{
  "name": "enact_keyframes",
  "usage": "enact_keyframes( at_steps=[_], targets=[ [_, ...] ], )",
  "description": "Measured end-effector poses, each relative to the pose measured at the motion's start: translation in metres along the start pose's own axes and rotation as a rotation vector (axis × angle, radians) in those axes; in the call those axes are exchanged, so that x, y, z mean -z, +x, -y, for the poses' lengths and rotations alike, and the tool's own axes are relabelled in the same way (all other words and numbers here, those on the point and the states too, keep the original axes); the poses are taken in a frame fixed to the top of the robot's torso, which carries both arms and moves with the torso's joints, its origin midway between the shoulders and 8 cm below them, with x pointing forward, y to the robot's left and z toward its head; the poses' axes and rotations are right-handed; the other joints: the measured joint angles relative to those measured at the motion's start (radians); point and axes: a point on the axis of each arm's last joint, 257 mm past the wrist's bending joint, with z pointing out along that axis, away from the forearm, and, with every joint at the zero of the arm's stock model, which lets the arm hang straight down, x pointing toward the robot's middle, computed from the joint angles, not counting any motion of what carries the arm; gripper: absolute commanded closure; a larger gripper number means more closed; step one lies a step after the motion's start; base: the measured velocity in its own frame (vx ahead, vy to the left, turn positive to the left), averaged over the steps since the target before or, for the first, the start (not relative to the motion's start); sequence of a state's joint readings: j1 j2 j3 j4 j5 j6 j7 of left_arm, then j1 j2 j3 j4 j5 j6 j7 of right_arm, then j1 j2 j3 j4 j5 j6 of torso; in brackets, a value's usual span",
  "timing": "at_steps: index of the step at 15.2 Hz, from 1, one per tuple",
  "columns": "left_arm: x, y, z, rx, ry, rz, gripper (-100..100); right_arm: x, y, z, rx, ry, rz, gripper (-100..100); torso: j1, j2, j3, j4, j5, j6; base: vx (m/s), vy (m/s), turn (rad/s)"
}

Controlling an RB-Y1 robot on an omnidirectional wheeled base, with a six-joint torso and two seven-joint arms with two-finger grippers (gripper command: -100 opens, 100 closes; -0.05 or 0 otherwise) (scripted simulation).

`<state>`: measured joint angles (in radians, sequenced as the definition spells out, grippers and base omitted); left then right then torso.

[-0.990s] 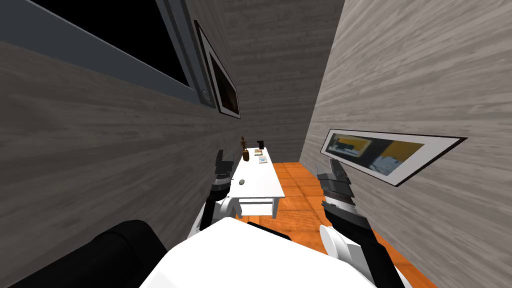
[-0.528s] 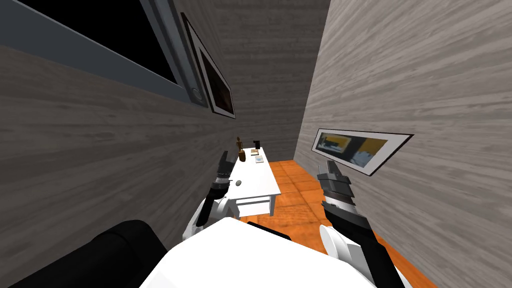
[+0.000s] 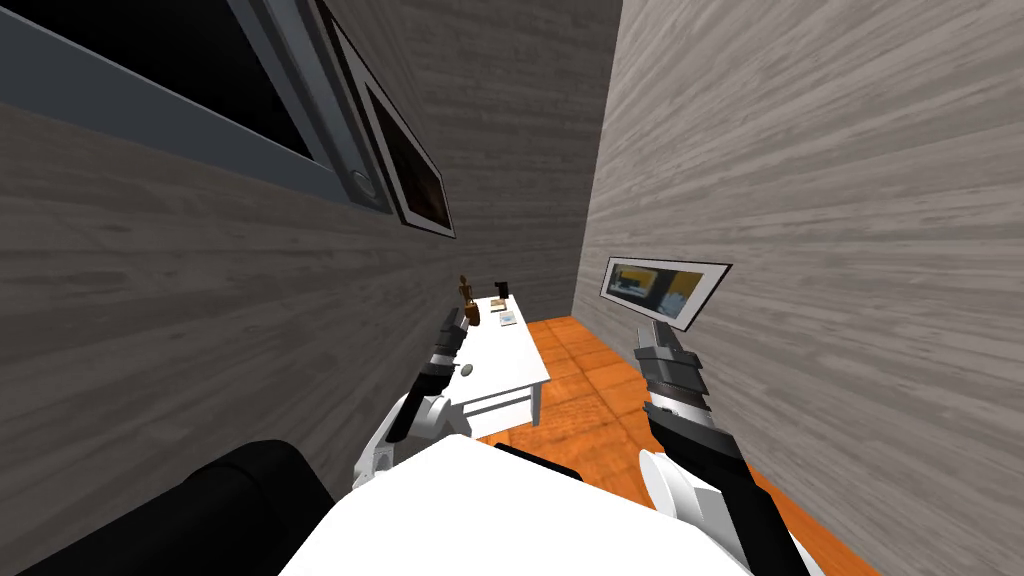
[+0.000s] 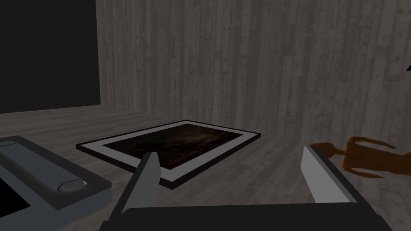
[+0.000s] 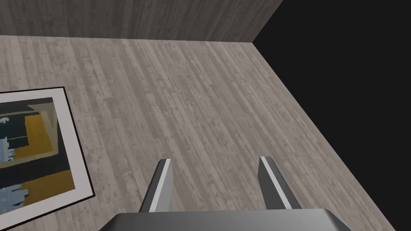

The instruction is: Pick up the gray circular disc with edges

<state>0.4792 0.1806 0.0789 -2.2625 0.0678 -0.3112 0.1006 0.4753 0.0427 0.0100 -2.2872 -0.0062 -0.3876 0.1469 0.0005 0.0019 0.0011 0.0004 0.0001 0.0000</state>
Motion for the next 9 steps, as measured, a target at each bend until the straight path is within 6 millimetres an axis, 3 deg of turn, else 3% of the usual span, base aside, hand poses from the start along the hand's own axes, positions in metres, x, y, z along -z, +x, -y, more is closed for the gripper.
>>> enact_keyframes(
  at_steps=[9],
  targets=[
    [0.017, -0.042, -0.072, 0.029, -0.233, 0.056, -100, 0.0, 0.0, 0.0, 0.0, 0.0, 0.0, 0, 0.0, -0.001, 0.0, 0.0, 0.0, 0.001, -0.02, -0.003, -0.236]
  ],
)
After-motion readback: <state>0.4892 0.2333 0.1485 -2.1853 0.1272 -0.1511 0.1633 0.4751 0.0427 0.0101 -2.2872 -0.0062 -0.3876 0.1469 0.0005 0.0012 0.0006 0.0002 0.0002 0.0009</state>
